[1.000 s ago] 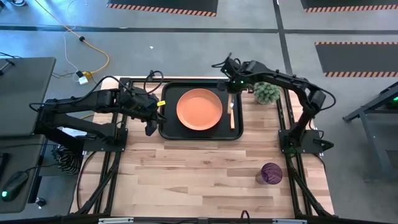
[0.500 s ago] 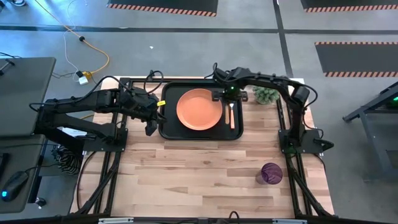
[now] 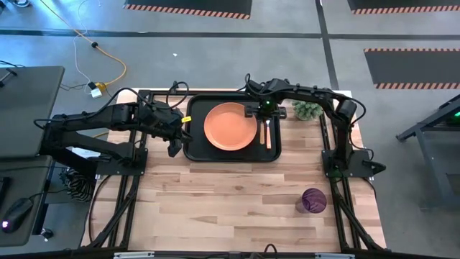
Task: Pick and place plate/cup/fork/spoon on tray
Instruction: Put the yellow spoon on the black serving tray to the left of the light orange fork
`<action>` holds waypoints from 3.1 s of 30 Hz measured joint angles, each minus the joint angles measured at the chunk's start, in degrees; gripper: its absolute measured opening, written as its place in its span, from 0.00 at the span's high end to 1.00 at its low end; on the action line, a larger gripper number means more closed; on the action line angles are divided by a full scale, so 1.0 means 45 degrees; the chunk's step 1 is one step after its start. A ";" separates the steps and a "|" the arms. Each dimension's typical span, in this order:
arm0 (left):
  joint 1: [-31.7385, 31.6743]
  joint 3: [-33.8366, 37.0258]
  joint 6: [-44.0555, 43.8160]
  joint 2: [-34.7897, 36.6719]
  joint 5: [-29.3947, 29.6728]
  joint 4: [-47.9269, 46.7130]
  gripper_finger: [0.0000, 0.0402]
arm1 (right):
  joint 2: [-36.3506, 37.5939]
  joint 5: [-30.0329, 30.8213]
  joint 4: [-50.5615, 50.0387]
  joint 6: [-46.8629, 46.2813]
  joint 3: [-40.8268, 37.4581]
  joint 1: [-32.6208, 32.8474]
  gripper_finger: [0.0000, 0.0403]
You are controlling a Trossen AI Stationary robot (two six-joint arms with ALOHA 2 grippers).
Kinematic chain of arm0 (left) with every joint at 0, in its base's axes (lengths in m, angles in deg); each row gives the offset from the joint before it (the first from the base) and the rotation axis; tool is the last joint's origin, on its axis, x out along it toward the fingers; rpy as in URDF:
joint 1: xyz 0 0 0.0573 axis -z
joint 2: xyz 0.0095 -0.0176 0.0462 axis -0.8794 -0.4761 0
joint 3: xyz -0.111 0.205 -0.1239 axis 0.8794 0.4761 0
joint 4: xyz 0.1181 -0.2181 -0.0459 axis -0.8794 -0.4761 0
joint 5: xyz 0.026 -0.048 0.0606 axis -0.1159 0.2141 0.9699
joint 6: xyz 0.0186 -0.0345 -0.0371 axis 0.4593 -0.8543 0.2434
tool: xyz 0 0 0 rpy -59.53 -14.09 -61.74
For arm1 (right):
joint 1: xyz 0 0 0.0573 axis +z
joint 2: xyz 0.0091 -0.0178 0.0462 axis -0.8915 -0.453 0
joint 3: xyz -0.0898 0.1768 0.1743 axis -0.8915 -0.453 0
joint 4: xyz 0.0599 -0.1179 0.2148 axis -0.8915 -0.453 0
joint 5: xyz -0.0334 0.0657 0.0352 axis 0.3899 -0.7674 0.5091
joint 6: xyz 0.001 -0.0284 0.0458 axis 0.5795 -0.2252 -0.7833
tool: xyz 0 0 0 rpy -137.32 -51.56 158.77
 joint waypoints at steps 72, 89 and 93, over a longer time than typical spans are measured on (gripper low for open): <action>0.0004 0.0000 0.0034 -0.0005 0.0000 -0.0027 0.91 | -0.1432 0.0166 0.0417 -0.0056 -0.0007 -0.0039 0.88; 0.0002 0.0000 0.0015 -0.0005 0.0000 -0.0025 0.91 | -0.1427 0.0166 0.0428 -0.0294 -0.0010 -0.0034 0.85; 0.0000 0.0000 0.0010 -0.0005 0.0000 -0.0022 0.91 | -0.1426 0.0285 -0.0049 -0.0219 0.0288 -0.0032 0.85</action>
